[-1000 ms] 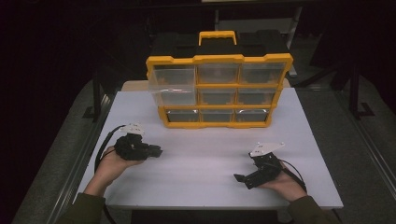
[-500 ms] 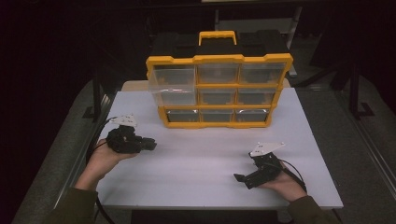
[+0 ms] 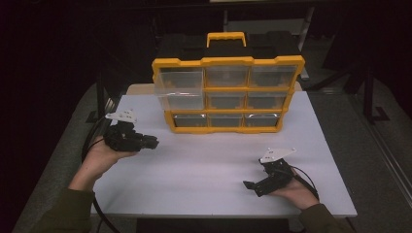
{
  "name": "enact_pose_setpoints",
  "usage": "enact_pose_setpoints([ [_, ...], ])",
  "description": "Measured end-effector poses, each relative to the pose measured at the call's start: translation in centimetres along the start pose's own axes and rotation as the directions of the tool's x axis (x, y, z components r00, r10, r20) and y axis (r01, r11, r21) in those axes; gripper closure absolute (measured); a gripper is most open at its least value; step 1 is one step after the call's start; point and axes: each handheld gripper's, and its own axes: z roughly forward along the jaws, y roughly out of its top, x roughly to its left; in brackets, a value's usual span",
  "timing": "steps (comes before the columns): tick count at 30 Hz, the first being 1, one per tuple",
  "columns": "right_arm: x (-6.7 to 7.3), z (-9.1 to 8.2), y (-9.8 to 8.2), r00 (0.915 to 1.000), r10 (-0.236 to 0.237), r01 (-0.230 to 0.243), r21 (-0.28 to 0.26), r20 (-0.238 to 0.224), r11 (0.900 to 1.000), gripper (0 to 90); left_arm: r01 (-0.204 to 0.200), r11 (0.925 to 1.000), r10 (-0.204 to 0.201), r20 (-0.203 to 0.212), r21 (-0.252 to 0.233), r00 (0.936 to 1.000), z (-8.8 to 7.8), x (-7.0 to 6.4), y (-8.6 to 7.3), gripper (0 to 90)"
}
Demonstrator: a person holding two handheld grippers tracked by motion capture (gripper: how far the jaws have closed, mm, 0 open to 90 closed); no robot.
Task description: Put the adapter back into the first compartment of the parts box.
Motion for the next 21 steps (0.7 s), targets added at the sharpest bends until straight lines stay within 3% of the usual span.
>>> enact_pose_setpoints([
  [21,0.0,0.0,0.0,1.0000,0.004,-0.004,-0.002,0.002,1.000,0.0,-0.037,0.9993,0.037,0.000,-0.009,0.9993,-3.5,0.4,3.5,76.5],
])
